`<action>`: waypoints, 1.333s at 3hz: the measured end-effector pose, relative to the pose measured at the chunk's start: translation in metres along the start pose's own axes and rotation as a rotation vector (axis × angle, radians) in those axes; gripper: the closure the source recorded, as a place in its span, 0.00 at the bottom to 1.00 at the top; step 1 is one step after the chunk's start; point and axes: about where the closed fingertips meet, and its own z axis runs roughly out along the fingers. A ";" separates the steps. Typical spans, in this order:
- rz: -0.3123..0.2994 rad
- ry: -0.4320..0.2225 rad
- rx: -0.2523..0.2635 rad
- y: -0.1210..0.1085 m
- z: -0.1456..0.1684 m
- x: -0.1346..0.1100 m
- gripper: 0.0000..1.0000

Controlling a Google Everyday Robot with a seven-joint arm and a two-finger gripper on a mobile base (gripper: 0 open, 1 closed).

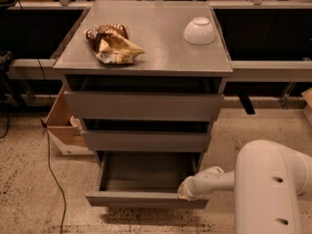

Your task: Close bottom drawer

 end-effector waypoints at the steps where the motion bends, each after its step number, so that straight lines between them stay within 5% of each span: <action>1: -0.001 -0.037 0.092 -0.030 -0.015 -0.007 1.00; 2: -0.011 -0.051 0.144 -0.048 -0.033 -0.013 1.00; 4: 0.005 -0.010 0.034 0.001 -0.029 0.000 1.00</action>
Offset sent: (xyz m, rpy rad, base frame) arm 0.0547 -0.0060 0.0731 0.0451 -0.2102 -0.0407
